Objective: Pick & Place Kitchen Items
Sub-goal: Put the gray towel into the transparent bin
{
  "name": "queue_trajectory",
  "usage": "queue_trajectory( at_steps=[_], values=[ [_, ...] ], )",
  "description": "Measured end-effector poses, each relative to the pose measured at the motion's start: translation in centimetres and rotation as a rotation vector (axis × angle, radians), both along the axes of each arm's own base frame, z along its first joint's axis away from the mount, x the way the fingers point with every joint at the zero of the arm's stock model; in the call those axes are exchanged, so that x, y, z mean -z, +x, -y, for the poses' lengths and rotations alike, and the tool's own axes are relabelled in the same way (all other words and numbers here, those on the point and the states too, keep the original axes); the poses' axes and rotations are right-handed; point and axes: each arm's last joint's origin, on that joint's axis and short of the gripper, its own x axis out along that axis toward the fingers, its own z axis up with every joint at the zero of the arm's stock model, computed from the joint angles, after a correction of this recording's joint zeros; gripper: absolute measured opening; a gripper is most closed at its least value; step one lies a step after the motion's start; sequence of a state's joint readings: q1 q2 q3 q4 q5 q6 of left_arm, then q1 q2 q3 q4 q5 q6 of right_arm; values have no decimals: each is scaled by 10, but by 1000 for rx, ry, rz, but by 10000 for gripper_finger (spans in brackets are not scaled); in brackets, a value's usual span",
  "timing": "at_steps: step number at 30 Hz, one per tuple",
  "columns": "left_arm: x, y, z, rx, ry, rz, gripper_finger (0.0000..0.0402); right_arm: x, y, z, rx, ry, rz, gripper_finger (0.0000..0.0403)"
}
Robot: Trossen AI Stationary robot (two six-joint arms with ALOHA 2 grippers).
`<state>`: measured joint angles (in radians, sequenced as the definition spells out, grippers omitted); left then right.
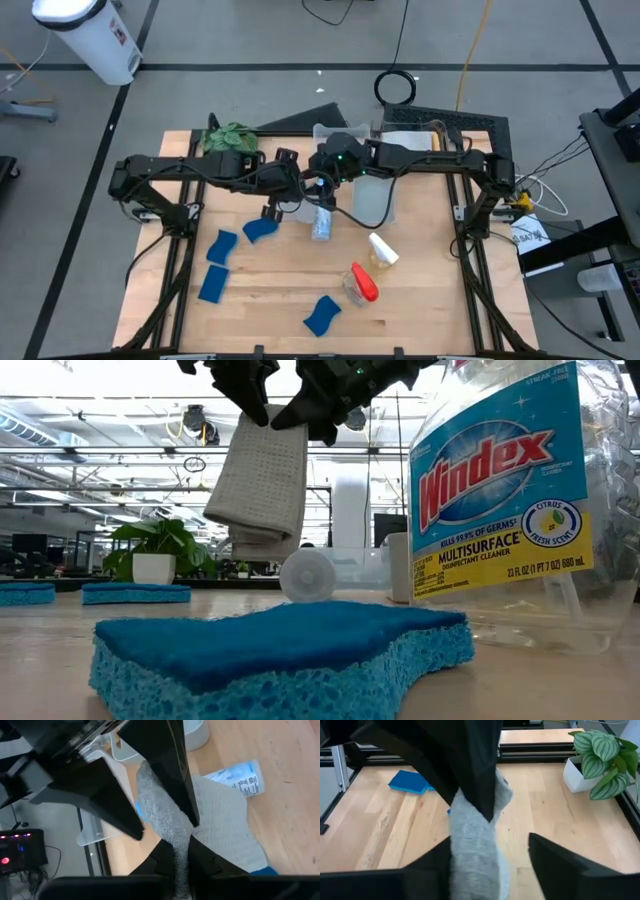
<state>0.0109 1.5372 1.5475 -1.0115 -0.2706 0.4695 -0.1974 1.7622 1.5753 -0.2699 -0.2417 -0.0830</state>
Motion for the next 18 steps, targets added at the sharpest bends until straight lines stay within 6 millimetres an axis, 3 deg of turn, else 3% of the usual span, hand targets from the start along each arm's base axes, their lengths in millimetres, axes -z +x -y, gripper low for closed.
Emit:
queue_trajectory(
  at_steps=[8, 12, 18],
  values=[
    [-1, 2, 0, -22, -20, 29, 35, 1, -1, 0, -71, 42, -3, 13],
    [-5, 1, 0, -39, -23, 60, 50, -7, -7, 0, -65, 59, 3, 13],
    [-37, -24, -17, -140, -74, 238, 75, -37, -31, 7, 10, 49, 57, 6]
  ],
)
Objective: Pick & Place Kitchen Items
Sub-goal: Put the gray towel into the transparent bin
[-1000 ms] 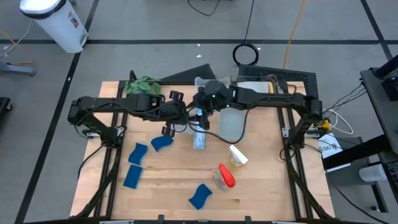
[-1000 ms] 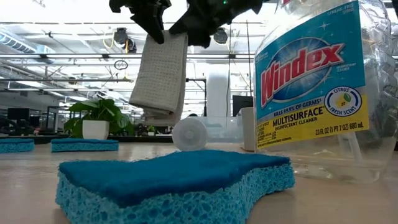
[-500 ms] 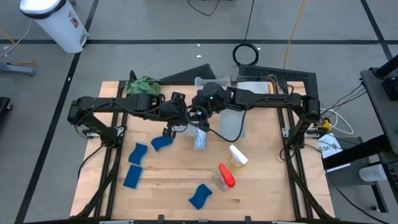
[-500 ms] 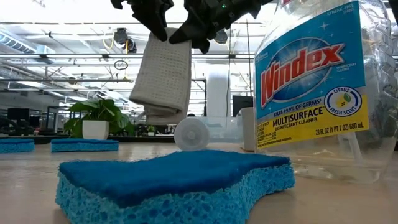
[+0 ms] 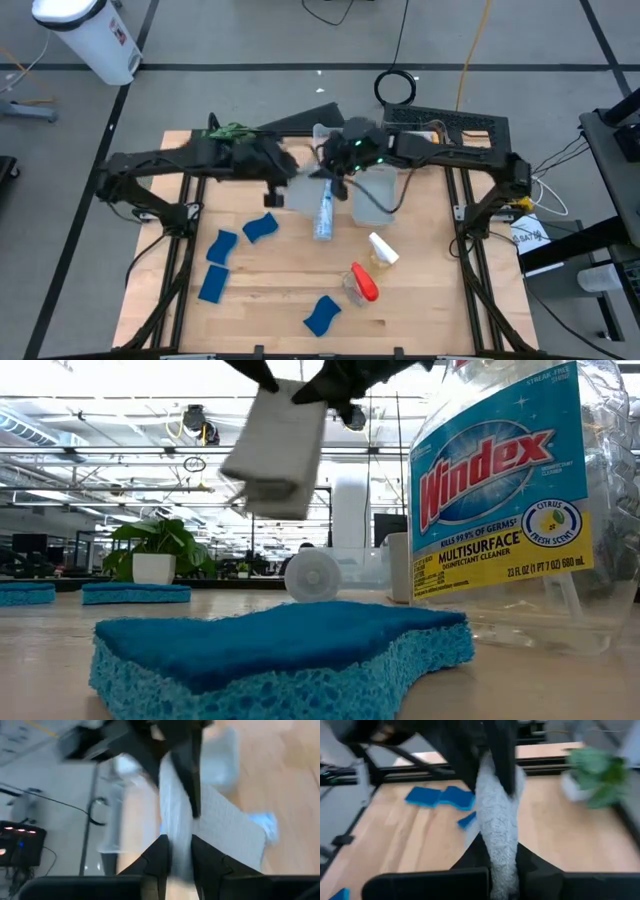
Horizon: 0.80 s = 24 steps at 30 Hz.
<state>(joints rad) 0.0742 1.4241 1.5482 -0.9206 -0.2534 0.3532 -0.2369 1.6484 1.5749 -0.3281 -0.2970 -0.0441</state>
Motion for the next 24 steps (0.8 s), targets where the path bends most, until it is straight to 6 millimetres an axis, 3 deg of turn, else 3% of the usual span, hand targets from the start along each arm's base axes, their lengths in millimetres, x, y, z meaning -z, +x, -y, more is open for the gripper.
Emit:
queue_trajectory(
  at_steps=[6, 11, 18, 24],
  values=[
    [-29, -28, -20, -148, -32, 186, 72, -37, -41, 9, 144, -36, 36, 3],
    [-33, -35, -30, -256, -103, 246, 65, -55, -74, 11, 335, -99, 2, 2],
    [-30, -33, -35, -278, -109, 237, 67, -63, -120, 11, 779, -257, -170, 2],
    [-29, -31, -35, -278, -110, 232, 67, -56, -159, 9, 1208, -353, -314, 2]
  ],
)
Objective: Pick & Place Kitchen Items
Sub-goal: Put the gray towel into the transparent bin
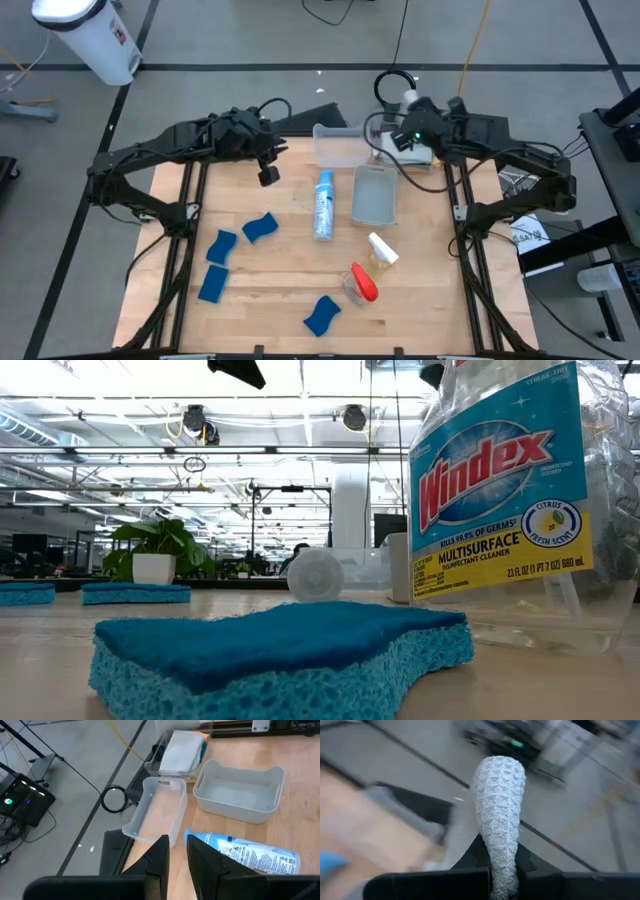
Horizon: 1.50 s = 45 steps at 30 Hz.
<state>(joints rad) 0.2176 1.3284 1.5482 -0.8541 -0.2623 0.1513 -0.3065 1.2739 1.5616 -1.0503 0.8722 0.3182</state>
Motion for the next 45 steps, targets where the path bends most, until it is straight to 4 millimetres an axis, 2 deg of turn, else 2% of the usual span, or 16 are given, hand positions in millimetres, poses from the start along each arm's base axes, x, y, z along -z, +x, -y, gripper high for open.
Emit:
queue_trajectory(
  at_steps=[4, 9, 12, 17, 19, 23, 30, 40, 45],
  values=[
    [1, 1, 0, 0, -1, -2, 67, 18, -15, 3, 132, 12, 1, 2],
    [1, 1, 0, 0, 0, -2, 67, 48, -20, 19, 224, 7, 12, 2],
    [0, 0, 0, 0, 0, -2, 67, 62, -14, 32, 188, 16, 88, 2],
    [0, 0, 0, 0, 0, -2, 67, 83, 3, 49, -8, 14, 259, 2],
    [0, 0, 0, 0, 0, -2, 67, 94, 4, 54, -30, 2, 292, 2],
    [0, 0, 0, 0, 0, -2, 67, 120, -3, 63, 7, -10, 292, 2],
    [1, 0, 0, 0, 0, -2, 67, 159, -26, 71, 110, 49, 227, 4],
    [1, 0, 0, 0, 0, -3, 67, 185, -46, 77, 181, 83, 144, 5],
    [1, 0, 0, 0, 0, -2, 67, 181, -54, 76, 221, 26, 101, 2]
  ],
)
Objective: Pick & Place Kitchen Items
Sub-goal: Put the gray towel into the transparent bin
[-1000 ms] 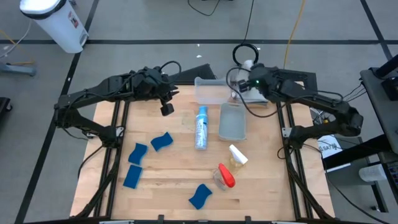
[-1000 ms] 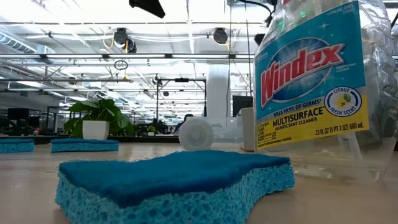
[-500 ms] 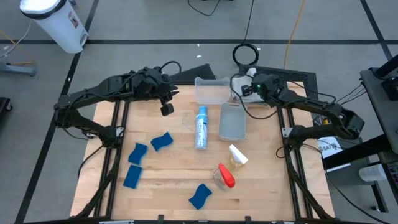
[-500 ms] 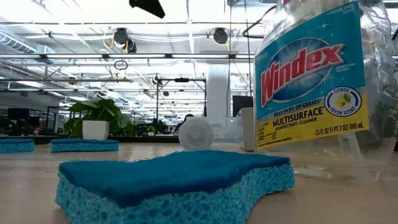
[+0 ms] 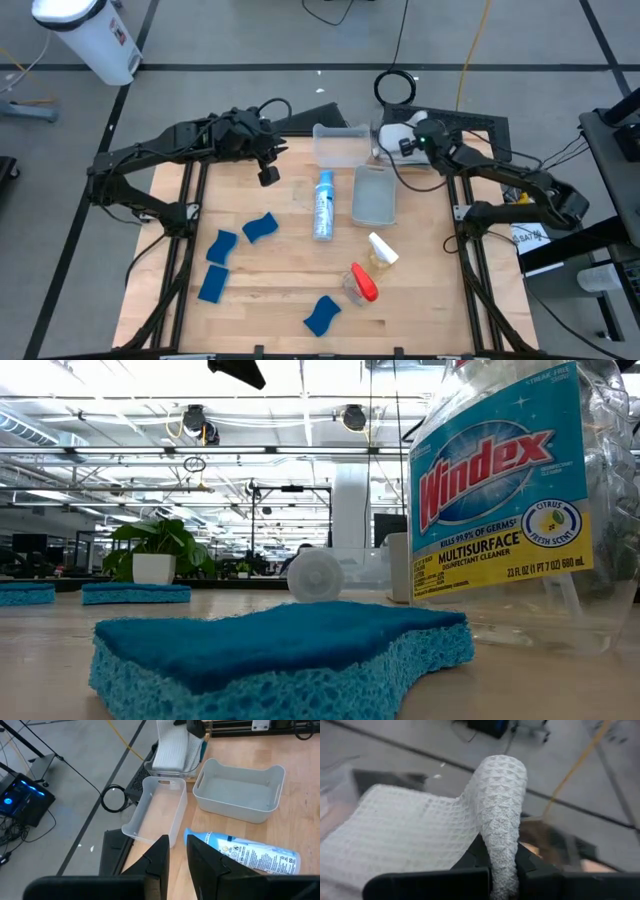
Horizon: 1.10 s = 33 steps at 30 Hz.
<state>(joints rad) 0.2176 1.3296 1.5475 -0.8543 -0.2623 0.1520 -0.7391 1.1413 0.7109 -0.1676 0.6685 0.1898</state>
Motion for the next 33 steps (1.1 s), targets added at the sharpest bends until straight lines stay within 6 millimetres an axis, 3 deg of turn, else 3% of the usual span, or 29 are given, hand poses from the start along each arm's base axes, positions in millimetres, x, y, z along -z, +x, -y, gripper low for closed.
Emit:
queue_trajectory(
  at_steps=[11, 17, 24, 33],
  values=[
    [0, 0, 0, 1, 0, 0, 67, -52, -2, -32, -170, -224, 217, 2],
    [0, 0, 0, 0, 0, -1, 67, -67, 5, -49, -268, -297, 315, 2],
    [0, 0, 0, 0, 0, -1, 67, -60, 30, -47, -418, -266, 385, 2],
    [0, 0, 0, 0, 0, -1, 67, -30, 31, -32, -215, -172, 193, 4]
  ],
)
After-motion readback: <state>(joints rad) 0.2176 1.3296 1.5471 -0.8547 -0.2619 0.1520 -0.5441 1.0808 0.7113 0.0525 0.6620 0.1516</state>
